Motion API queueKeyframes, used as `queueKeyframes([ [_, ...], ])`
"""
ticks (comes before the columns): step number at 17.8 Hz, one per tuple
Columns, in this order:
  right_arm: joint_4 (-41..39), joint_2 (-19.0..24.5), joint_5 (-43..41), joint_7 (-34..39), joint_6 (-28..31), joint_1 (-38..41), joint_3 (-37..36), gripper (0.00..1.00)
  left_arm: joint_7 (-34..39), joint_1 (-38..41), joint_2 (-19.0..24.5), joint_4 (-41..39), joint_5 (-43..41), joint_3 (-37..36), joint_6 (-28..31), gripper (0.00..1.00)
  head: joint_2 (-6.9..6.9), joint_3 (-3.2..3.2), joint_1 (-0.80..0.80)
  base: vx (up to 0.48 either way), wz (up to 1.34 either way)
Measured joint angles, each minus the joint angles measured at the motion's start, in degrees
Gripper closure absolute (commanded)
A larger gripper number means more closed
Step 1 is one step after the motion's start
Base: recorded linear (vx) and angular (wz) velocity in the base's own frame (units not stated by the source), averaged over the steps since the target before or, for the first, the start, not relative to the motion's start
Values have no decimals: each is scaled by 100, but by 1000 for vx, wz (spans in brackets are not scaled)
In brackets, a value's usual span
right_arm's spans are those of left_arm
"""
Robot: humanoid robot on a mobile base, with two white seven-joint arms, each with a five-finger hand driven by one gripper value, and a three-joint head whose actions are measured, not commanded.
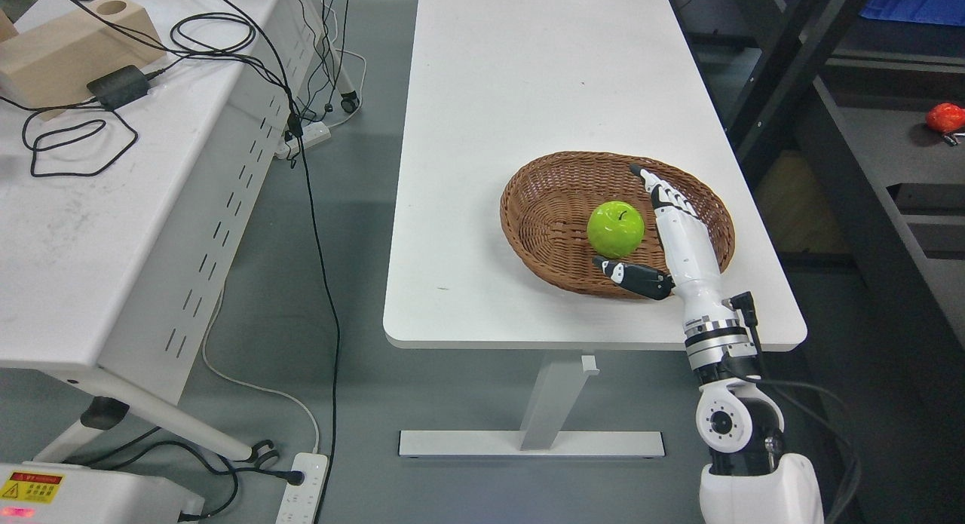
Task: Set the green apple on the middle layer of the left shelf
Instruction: 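Lower the right hand into the wicker basket beside the green apple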
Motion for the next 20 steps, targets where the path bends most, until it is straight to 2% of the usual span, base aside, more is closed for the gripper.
queueKeyframes([
  [15, 772, -2, 23, 650, 82, -596, 269, 1, 0, 0, 0, 0, 0, 0, 19, 0, 0, 0, 0, 95, 0],
  [20, 983, -297, 229, 676, 87, -650, 346, 1, 0, 1, 0, 0, 0, 0, 19, 0, 0, 0, 0, 15, 1],
])
